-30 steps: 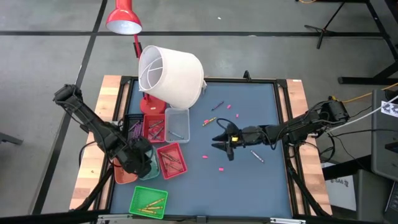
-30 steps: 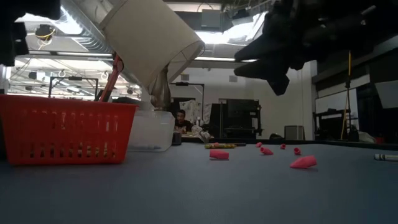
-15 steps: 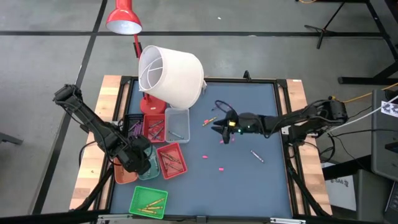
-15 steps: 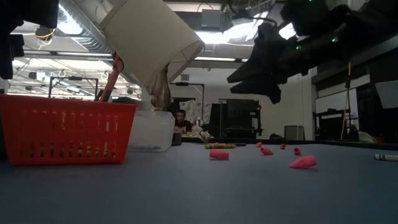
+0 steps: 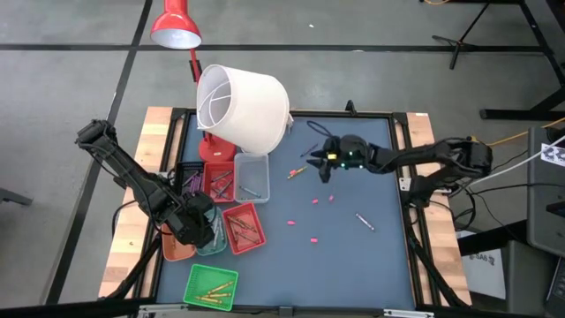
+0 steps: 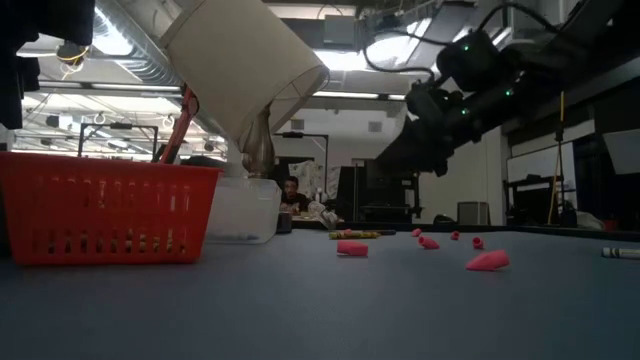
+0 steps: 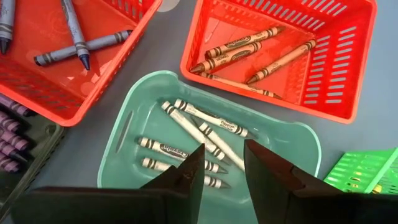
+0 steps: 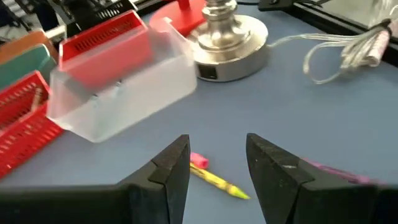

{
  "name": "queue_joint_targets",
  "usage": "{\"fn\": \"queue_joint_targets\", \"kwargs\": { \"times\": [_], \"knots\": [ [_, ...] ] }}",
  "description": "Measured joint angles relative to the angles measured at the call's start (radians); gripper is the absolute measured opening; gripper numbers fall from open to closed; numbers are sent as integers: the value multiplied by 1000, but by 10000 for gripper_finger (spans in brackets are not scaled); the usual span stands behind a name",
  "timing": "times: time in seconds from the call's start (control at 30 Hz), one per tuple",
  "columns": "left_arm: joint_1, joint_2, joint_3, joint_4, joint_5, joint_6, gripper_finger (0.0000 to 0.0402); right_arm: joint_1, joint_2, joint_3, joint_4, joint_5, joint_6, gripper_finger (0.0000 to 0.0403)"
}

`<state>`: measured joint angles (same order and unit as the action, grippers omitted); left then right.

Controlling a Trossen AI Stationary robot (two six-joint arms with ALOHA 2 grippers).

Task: Sort crayons
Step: Put the violet crayon into the black bin

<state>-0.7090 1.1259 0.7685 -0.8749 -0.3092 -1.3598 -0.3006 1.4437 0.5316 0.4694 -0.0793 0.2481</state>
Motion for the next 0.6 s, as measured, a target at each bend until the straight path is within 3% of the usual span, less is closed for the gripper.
{"fn": "queue_joint_targets", "kwargs": {
  "times": [0.23, 0.6],
  "knots": [
    [0, 0, 0, 0, 0, 0, 94, -106, 0, 0, -25, -115, -152, 156],
    [0, 0, 0, 5, 0, 0, 94, -207, 11, 13, -46, -201, -232, 156]
  ]
}}
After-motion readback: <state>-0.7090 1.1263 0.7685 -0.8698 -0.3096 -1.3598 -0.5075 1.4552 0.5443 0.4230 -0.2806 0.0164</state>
